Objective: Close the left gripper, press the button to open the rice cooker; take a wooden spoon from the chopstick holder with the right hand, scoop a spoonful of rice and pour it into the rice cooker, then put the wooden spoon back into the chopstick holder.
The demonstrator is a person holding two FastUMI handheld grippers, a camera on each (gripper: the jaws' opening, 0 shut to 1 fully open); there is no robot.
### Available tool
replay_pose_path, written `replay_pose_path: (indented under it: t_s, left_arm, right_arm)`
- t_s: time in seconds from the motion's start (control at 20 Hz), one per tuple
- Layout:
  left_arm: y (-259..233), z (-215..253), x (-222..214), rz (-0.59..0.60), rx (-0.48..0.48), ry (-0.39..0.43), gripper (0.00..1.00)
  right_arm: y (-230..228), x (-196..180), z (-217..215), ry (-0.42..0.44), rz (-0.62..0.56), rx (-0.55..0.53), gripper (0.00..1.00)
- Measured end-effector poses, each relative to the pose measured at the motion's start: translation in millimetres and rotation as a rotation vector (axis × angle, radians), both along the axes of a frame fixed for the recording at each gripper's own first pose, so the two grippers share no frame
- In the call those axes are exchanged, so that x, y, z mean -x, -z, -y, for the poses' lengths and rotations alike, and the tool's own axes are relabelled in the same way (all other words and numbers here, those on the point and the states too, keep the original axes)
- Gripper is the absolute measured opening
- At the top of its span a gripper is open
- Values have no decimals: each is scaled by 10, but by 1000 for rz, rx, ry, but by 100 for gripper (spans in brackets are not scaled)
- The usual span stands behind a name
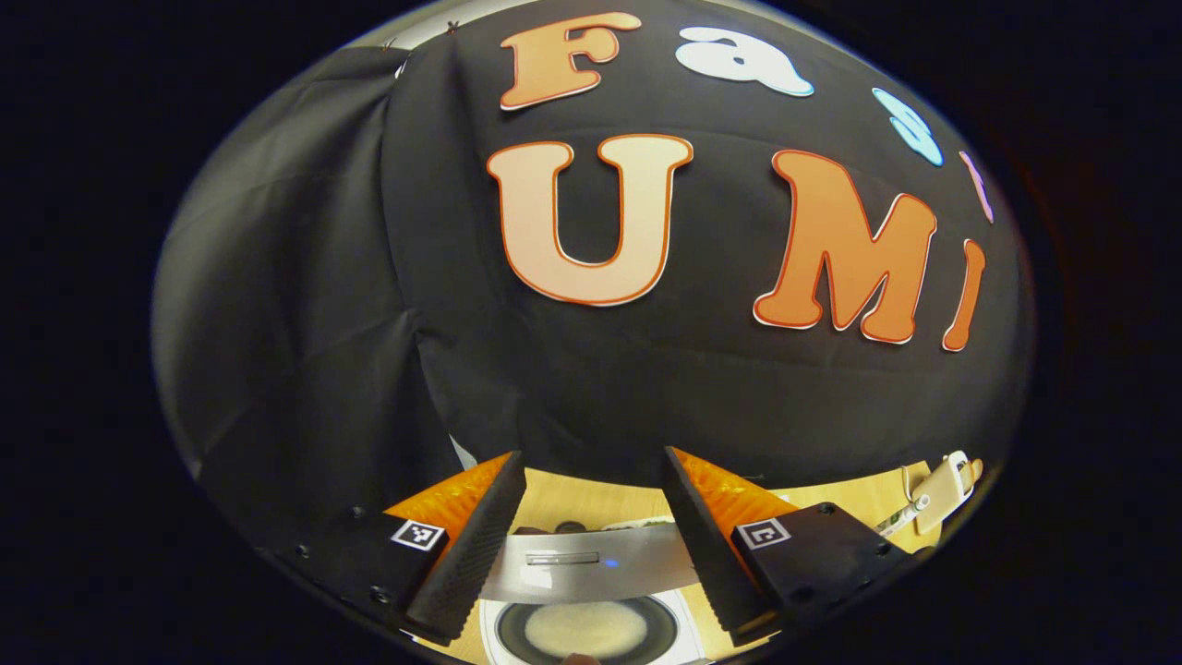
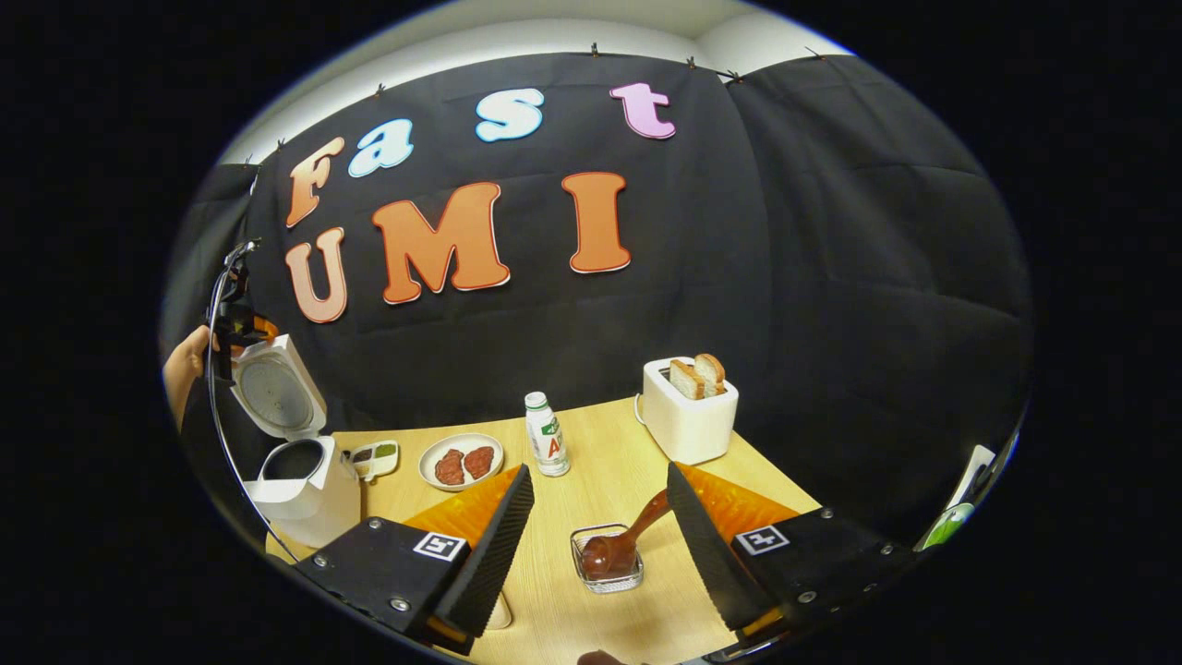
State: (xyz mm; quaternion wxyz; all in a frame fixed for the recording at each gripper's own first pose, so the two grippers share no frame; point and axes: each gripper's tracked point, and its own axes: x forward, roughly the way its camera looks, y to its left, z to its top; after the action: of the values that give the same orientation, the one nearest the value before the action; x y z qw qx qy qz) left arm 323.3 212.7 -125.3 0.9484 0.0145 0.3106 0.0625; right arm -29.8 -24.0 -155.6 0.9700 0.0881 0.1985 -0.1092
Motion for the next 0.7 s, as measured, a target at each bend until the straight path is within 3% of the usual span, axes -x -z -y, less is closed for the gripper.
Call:
replay_pose_path:
  t_s: [0.25, 0.7]
  left_arm:
    - [445, 144, 725, -285, 75, -55, 100]
    - [1049, 215, 1609, -503, 58, -80, 100]
  right_arm:
    - [51, -62, -2, -46, 7, -29, 90]
    - [112, -204, -144, -153, 17, -113, 91]
